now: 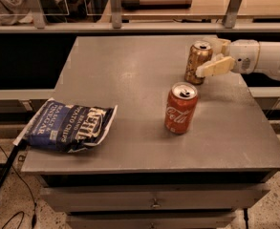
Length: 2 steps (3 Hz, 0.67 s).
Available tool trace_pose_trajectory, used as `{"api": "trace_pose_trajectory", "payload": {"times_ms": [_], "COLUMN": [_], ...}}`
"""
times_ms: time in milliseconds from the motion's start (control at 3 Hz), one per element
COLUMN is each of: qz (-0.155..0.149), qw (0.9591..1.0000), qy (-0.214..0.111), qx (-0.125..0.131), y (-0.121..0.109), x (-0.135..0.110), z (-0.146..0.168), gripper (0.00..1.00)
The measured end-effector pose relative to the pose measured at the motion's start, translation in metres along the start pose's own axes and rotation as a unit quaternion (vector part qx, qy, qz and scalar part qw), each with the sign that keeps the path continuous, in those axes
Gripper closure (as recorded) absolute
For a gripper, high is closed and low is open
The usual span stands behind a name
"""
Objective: Place orange can upright
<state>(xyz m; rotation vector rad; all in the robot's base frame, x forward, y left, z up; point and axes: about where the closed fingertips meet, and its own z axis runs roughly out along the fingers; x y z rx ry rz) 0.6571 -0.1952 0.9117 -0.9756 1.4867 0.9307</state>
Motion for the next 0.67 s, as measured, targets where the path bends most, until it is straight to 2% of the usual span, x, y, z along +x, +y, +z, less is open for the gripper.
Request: {"api": "trace_pose_trajectory", "payload": {"times_ms": [667], "qz": [-0.041], "qw": [0.9979], "qy": [0.048], "qx": [-0.015], "y": [0.0019], "x": [-0.0057], "z": [-0.0116], "gripper": [0.0]}}
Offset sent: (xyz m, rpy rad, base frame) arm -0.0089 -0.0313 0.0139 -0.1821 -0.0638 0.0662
